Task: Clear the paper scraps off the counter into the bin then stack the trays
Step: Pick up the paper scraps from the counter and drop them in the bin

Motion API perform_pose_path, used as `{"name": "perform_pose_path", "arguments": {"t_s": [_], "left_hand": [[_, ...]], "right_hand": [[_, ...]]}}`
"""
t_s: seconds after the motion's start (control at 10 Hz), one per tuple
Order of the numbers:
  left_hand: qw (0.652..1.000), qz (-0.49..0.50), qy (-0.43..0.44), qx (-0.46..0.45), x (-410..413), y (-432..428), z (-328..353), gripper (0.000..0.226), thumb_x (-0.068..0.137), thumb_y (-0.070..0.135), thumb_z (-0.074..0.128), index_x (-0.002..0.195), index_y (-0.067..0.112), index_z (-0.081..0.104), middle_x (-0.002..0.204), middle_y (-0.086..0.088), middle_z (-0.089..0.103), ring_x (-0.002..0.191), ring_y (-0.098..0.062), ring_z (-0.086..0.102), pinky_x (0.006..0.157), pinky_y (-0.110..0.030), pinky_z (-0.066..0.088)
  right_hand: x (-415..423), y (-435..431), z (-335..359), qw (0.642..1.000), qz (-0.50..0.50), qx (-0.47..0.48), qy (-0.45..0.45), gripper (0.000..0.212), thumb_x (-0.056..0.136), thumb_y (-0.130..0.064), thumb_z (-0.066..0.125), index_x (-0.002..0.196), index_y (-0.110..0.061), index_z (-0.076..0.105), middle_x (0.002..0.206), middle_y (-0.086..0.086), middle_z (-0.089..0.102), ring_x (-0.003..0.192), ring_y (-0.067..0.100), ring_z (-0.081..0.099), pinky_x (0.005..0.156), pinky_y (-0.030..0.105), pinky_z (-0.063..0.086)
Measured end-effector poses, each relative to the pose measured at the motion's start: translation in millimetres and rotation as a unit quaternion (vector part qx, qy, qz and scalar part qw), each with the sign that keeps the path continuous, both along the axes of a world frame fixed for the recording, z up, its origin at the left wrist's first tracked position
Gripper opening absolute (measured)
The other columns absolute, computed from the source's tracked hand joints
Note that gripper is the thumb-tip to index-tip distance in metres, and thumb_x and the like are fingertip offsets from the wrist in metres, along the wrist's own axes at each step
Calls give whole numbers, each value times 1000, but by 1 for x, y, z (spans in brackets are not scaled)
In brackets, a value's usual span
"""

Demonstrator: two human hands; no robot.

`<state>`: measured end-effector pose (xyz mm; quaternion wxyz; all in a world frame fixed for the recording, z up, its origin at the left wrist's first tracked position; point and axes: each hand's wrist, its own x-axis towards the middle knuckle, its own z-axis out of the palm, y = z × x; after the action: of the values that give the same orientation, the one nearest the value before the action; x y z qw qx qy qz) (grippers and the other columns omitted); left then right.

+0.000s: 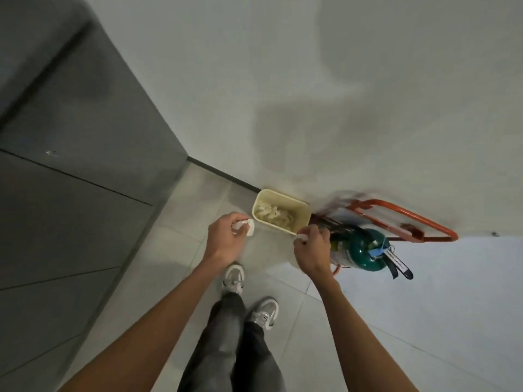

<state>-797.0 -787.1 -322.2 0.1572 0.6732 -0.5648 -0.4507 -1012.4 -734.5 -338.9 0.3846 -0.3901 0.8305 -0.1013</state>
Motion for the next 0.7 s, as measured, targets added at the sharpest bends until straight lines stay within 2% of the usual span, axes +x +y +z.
{"name": "perform_pose_path", "arguments": {"t_s": [0.1,0.2,0.3,0.4,0.5,0.6,0.7], "left_hand": [[999,-43,-23,-15,-20,-29,-74,24,87,9,74,103,27,79,104,1,74,94,-14,69,90,-28,57],[996,-84,-37,-17,-39,-55,-140,22,85,16,77,98,33,71,95,3,74,85,-14,71,81,-29,59],[988,-137,-72,-23,-65,-80,-211,23,86,28,76,94,35,56,87,3,69,78,-20,68,72,-34,59],[967,-211,-139,-33,-94,-99,-274,13,90,24,69,94,32,59,93,-1,70,84,-27,69,75,-39,58],[942,-291,-168,-11,-116,-112,-329,20,101,16,51,113,16,68,110,-9,66,100,-30,64,80,-37,50],[887,-402,-228,3,-131,-116,-370,28,103,10,48,123,-2,62,124,-22,62,112,-37,62,88,-41,51],[857,-449,-244,64,-136,-112,-385,32,100,9,54,130,0,59,127,-18,60,113,-35,63,93,-40,56]], "right_hand": [[-22,-21,-71,1000,-2,12,3,30,95,-22,67,124,-12,65,134,8,42,102,20,46,95,23,33],[-40,-43,-140,998,38,27,35,30,97,-20,64,127,-13,64,135,10,46,99,19,44,94,24,36],[-55,-69,-209,993,95,36,66,39,98,-17,58,137,-16,55,138,16,48,109,37,57,99,42,50],[-65,-89,-265,984,149,40,83,38,94,-13,52,128,-29,52,136,15,47,101,44,61,92,49,55],[-72,-108,-313,966,229,53,109,36,99,-6,49,131,-20,57,139,20,47,113,43,59,97,45,50],[-71,-122,-347,944,284,99,134,37,102,-6,50,139,-7,57,143,24,48,130,43,53,108,43,43],[-69,-128,-365,918,334,175,125,41,102,-7,56,143,-2,54,147,23,50,136,41,50,106,40,43]]}}
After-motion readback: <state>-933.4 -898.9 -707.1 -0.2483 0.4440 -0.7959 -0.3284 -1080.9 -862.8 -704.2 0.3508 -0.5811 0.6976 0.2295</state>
